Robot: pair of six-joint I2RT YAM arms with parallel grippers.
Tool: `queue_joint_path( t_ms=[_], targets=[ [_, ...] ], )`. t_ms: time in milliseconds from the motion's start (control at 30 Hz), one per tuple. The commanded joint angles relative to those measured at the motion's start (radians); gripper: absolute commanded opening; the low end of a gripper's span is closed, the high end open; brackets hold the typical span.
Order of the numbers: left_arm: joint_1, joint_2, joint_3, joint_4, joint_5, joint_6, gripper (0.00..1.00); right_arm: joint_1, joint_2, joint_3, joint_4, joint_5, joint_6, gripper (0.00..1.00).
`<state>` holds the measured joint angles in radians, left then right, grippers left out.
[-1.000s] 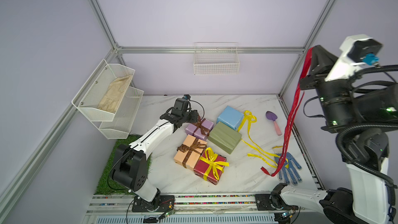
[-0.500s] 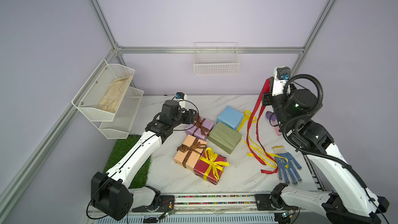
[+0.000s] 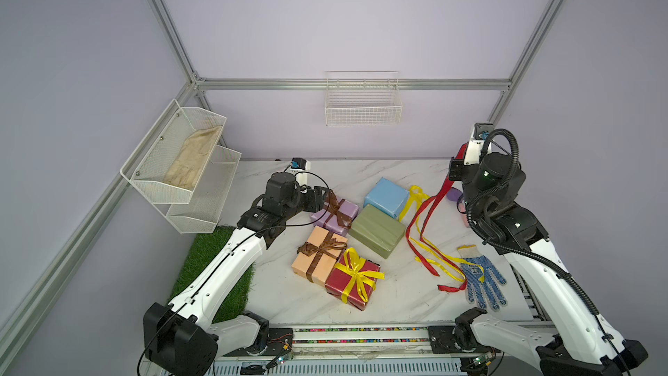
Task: Untie the ribbon bows on the gift boxes
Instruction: Place the ribbon at the center of the board.
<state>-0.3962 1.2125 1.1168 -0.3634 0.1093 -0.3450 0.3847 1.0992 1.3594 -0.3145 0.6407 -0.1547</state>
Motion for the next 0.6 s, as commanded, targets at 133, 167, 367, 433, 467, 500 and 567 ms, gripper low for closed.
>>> queue_joint_path(
  t_ms=[133, 167, 367, 433, 467, 500, 567],
  targets=[
    [-0.007, -0.063, -0.038, -0.009, 0.003, 0.008, 0.61, -0.09, 0.051, -0.106, 0.016, -0.12, 0.148, 0.0],
    [-0.006, -0.068, -0.038, -0.012, 0.014, 0.004, 0.61, -0.106, 0.06, -0.123, 0.015, -0.136, 0.164, 0.0],
    [-0.006, -0.085, -0.043, -0.023, 0.035, 0.0, 0.61, -0.207, 0.123, -0.196, 0.015, -0.25, 0.238, 0.0],
    [-0.006, -0.088, -0.045, -0.027, 0.033, 0.003, 0.61, -0.232, 0.16, -0.197, 0.015, -0.287, 0.246, 0.0],
    [-0.007, -0.09, -0.047, -0.028, 0.035, 0.002, 0.61, -0.247, 0.184, -0.195, 0.015, -0.309, 0.247, 0.0],
    [-0.006, -0.091, -0.049, -0.028, 0.036, 0.003, 0.61, -0.26, 0.205, -0.19, 0.014, -0.331, 0.253, 0.0],
    [-0.006, -0.093, -0.052, -0.028, 0.036, 0.003, 0.61, -0.284, 0.261, -0.174, 0.009, -0.38, 0.264, 0.0]
  ],
)
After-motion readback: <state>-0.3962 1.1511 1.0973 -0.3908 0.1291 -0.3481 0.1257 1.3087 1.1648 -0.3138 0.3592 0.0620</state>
